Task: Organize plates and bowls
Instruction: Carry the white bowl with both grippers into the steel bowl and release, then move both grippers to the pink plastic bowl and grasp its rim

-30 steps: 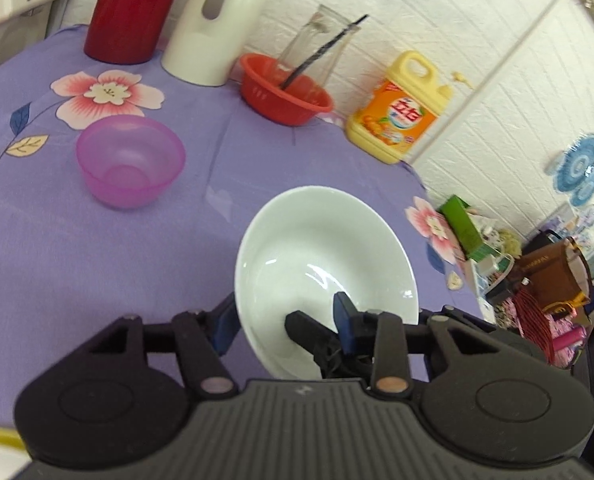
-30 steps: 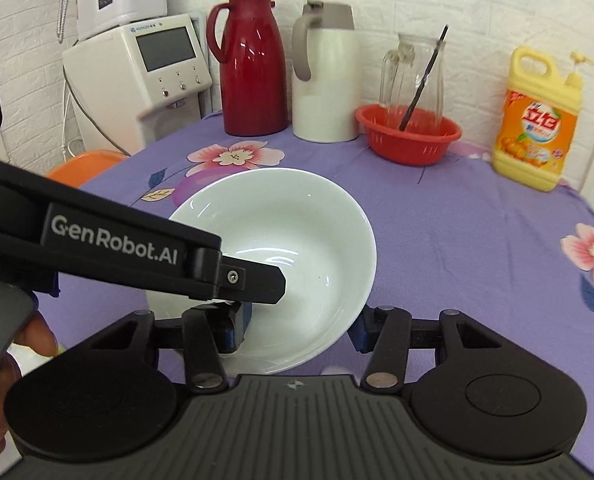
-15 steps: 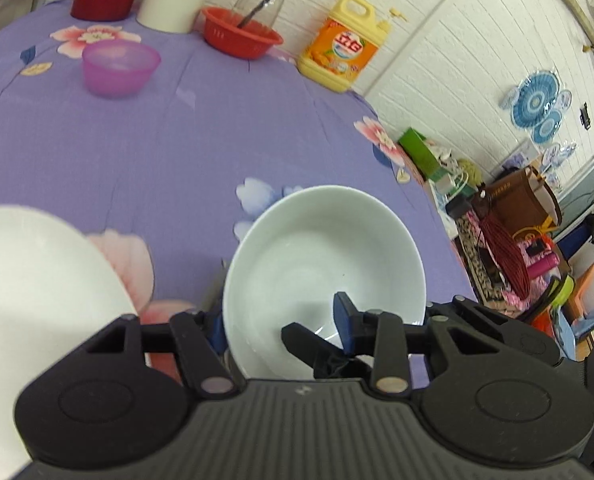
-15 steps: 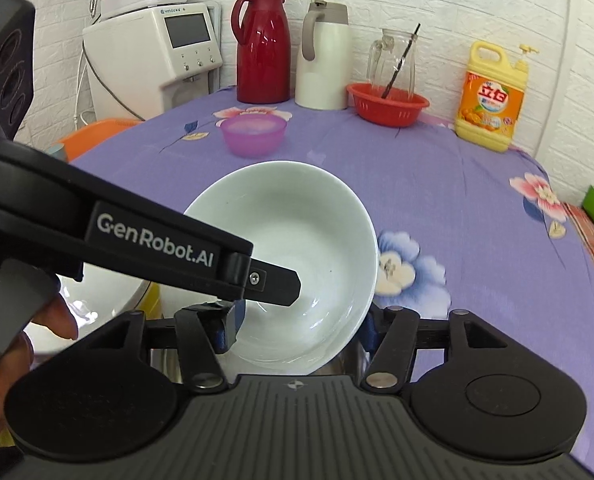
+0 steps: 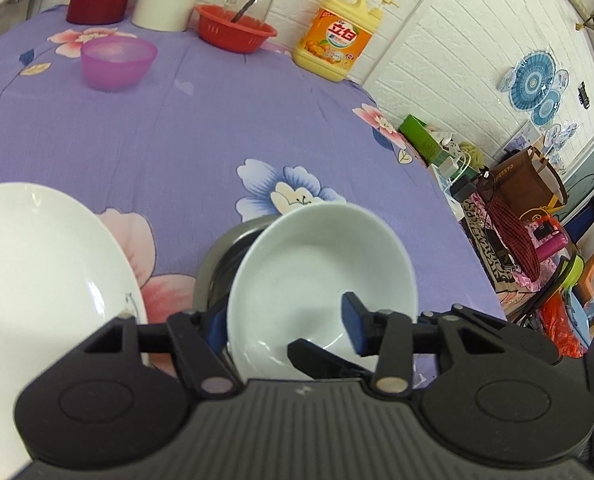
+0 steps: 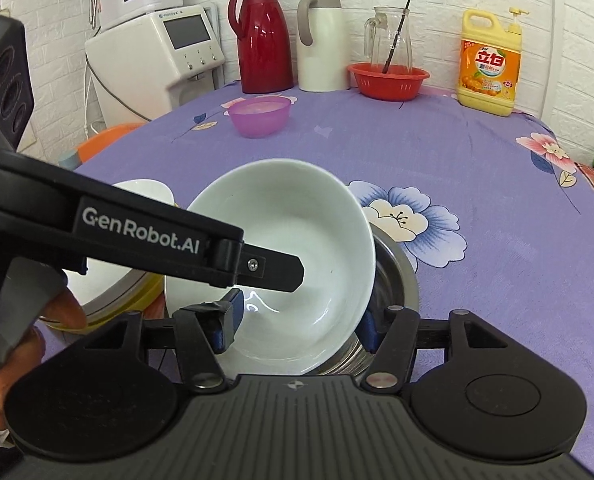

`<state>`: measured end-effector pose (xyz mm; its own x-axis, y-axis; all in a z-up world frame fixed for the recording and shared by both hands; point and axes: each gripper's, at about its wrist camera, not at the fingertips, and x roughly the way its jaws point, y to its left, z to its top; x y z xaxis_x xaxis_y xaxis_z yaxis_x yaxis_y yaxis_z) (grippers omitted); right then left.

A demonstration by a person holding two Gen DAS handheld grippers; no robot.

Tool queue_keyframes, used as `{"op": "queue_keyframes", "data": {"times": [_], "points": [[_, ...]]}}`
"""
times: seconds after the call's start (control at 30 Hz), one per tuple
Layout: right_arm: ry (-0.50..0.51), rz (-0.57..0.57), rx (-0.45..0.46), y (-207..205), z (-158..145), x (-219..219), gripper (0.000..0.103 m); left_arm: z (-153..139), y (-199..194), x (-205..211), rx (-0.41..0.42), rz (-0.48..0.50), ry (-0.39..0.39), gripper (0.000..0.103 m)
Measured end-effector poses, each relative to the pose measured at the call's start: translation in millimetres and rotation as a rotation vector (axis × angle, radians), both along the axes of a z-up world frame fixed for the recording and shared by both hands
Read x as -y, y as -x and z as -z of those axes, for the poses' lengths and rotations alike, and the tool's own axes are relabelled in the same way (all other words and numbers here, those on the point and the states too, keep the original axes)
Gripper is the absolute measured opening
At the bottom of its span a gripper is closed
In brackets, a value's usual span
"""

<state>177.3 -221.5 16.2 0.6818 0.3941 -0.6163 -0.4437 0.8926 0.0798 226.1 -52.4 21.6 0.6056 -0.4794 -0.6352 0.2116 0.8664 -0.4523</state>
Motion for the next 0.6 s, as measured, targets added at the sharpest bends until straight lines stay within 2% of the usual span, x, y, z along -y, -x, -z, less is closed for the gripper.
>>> {"op": "queue_keyframes", "data": {"times": [0.13, 0.37, 0.6], "points": [[-0.012, 0.033, 0.022, 2.2, -2.7, 8.9, 0.103, -1.9, -2.3, 0.5, 0.016, 0.002, -0.015, 0.058], [-0.047, 0.072, 0.084, 8.6, -16.1, 24.7, 0.103, -18.8, -2.6, -12.7, 0.062, -0.018, 0.017, 0.065], [-0.054, 0.089, 0.078, 2.0, -15.1, 29.3, 0.103, -38.5, -6.2, -36.4, 0.123, -0.074, 0.024, 0.07]]}}
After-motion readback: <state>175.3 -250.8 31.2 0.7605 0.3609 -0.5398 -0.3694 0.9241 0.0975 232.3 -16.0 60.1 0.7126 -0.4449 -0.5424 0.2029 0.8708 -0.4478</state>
